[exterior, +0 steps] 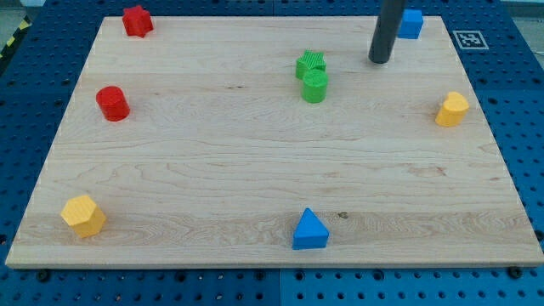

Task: Point your arm to the yellow heart

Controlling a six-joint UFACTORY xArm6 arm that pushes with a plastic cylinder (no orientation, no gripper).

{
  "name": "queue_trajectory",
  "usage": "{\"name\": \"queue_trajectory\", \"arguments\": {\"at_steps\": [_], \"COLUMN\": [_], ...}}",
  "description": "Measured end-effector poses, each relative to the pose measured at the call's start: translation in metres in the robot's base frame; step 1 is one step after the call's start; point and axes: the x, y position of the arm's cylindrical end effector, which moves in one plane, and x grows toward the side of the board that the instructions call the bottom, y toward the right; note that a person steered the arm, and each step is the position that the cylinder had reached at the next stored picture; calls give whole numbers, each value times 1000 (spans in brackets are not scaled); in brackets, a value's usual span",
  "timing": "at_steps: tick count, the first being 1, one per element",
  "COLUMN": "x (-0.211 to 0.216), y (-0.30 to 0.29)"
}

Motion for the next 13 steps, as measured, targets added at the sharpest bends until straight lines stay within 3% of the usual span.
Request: {"name": "queue_trajectory", "arguments": {"at_steps": [2, 6, 13], "x": [0, 29, 77], "y": [6, 96, 149]}}
